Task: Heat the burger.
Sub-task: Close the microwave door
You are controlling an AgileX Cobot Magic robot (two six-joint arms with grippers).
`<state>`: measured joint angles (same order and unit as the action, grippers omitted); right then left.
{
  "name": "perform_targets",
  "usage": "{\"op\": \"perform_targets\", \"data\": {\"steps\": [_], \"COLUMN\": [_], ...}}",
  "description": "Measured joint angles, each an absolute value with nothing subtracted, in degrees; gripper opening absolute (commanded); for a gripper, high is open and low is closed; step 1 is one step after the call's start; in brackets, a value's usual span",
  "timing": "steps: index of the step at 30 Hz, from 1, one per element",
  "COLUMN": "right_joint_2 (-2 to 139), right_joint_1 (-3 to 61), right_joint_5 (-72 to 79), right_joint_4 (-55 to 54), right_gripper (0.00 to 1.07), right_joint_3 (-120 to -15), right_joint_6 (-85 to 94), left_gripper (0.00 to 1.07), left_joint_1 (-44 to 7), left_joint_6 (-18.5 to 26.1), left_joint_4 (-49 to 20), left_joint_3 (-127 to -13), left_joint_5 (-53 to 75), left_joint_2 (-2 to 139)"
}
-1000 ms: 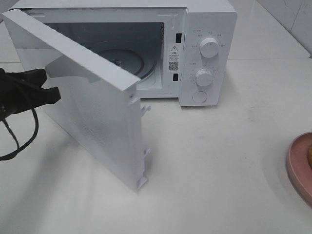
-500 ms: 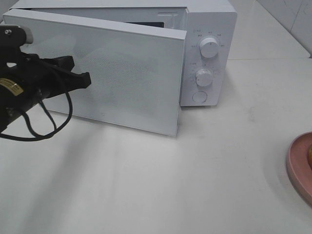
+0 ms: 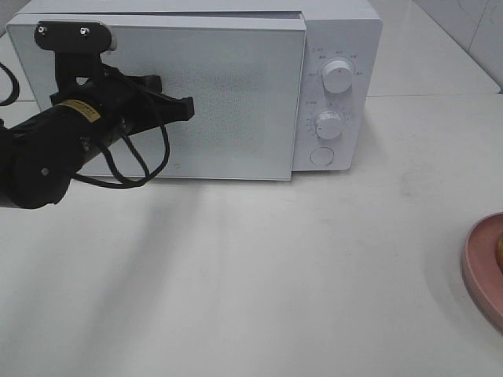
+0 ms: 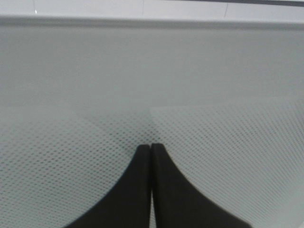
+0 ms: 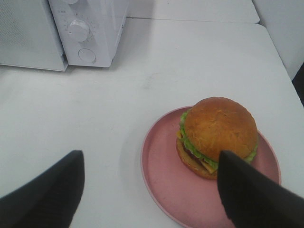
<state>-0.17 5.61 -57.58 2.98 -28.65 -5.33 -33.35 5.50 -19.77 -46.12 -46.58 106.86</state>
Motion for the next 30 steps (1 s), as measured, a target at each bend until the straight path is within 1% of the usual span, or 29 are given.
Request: {"op": "perform_targets", "data": {"steps": [10,12,15,17,18,20,30], "right_joint_2": [-0.2,-0.2,-0.2,-0.2,-0.2,-0.2,-0.2], "right_joint_1": [5.6,5.6,5.6,5.6,5.6,5.6,5.6], "right_joint_5": [-57.6,-57.6,-57.6,-57.6,-57.6,-57.6,-57.6], "right_joint_4": [3.0,3.0,3.0,3.0,3.0,3.0,3.0], "right_gripper": [0.75,0.75,0.75,0.75,0.75,0.75,0.75], "right_joint_3": [-28.6,-28.6,-28.6,-28.6,-28.6,-28.6,-28.6], "right_joint_6": [-5.3,-5.3,-5.3,-5.3,-5.3,-5.3,-5.3], "left_gripper": [0.0,0.0,0.0,0.0,0.0,0.0,0.0], "left_joint_1": [-34.8,-36.4,-37.0,-38.9,-38.9,-39.6,-40.9], "left_joint_6": [5.6,7.7,8.4,13.1,13.1,15.9,18.1], "left_joint_4": [-19.0,-21.1,-22.3,-27.0,-27.0,-30.5,-33.4], "left_joint_3": [-52.7,-55.1,-55.8,-58.2,-58.2,-60.3,-62.2], "left_joint_5": [-38.4,-36.5,-36.3,-35.4,-35.4,-35.4,-32.9], "left_joint_2": [109.9,110.8,111.0,112.1,112.1,113.2,113.4]}}
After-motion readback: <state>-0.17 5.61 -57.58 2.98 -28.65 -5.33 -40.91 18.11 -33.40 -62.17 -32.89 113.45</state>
